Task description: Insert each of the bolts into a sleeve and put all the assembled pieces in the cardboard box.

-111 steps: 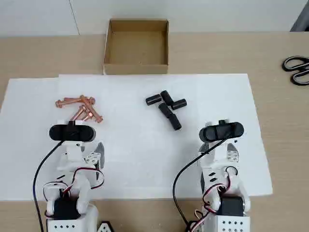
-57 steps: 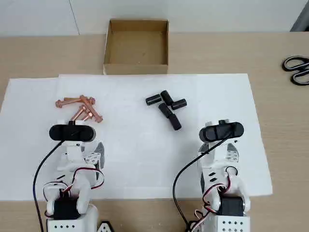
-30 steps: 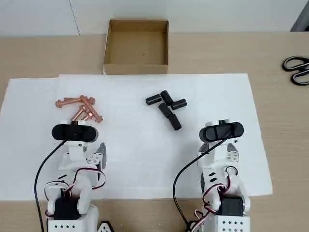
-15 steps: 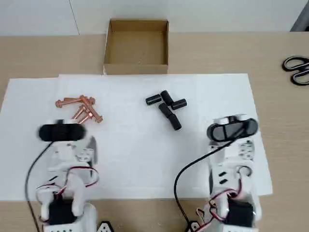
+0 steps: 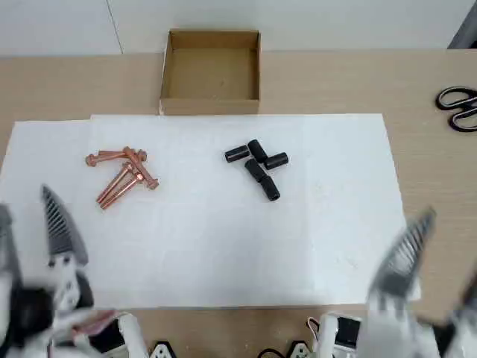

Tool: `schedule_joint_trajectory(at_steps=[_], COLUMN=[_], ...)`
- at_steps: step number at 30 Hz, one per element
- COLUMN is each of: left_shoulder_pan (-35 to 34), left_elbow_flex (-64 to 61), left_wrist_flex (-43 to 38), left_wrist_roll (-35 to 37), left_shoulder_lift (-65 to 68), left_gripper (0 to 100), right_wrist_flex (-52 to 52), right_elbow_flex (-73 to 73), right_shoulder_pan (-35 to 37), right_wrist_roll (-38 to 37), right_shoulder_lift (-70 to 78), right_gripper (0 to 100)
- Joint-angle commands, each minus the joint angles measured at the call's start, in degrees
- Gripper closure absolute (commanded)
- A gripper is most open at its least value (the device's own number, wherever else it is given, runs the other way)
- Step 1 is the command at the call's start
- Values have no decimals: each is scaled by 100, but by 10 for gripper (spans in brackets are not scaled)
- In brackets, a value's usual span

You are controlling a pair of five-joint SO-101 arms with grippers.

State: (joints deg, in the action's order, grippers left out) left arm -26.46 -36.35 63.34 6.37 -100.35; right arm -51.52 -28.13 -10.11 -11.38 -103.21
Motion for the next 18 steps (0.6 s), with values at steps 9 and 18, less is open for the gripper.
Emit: schedule_joint_trajectory(at_steps=[9,18], left_shoulder_pan=[9,9], left_elbow_flex=[2774,3881], left_wrist_flex=[1160,2954], left_wrist_roll=[360,308], left_shoulder_lift=[3367,5996], left_gripper=[840,840], right_wrist_flex=[1262,-1103], right_elbow_flex=[413,1169], right_shoulder_pan=[-75,198], right_wrist_roll=[-62,-70], right_shoulder_lift=[1956,4831], right_gripper=[775,775])
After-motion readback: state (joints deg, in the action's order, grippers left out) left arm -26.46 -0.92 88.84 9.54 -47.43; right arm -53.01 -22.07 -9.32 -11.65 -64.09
